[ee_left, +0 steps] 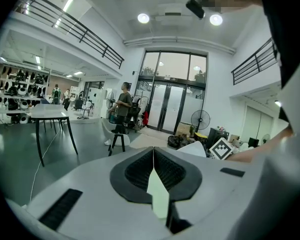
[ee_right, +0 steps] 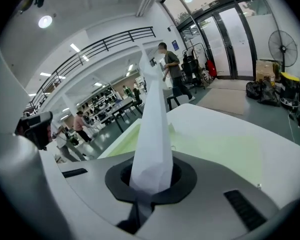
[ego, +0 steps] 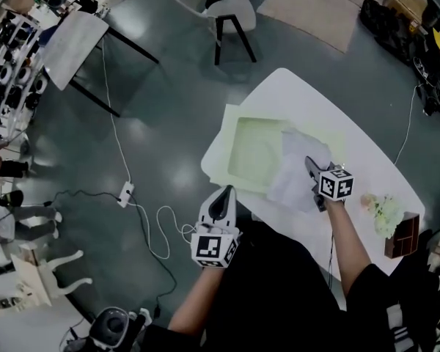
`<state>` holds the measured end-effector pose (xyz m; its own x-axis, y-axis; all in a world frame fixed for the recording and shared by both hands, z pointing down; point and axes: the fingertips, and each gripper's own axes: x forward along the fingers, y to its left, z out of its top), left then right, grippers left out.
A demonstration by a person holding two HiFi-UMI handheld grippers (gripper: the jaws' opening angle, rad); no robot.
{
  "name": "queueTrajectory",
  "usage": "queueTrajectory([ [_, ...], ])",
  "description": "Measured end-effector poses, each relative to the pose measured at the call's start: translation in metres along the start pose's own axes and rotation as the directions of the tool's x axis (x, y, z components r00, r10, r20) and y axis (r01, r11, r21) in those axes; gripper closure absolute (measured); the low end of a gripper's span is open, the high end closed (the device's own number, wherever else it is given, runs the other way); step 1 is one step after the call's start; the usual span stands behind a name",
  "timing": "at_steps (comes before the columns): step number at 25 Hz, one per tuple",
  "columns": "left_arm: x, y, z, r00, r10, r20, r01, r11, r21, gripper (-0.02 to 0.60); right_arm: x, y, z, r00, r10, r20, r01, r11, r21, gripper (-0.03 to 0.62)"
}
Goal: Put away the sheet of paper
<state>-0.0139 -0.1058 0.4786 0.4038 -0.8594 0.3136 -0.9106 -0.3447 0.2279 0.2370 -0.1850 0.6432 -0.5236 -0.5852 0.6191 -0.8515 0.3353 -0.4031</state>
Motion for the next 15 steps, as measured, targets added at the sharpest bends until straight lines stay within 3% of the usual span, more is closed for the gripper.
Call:
queueTrajectory([
  [3,0.007,-0.006,-0.004,1.000,0.000,-0.016,0.000,1.000,0.004,0.577,0.008,-0.015,-0.008,1.000,-0.008,-0.021,0.008,1.000,0.016,0.595],
  [8,0.014,-0.012,-0.014,0.999,-0.020,-0.047,0.020,1.000,0.016,0.577,0.019,-0.030,-0.023,1.000,-0.003,-0.023,0.006,0.992,0.126,0.595],
  [15,0.025,-0.012,-0.022,0.996,-0.020,-0.083,0.022,0.999,0.028,0.577,0.033,-0.043,-0.030,0.998,-0.014,-0.054,0.021,0.990,0.137,0.595],
])
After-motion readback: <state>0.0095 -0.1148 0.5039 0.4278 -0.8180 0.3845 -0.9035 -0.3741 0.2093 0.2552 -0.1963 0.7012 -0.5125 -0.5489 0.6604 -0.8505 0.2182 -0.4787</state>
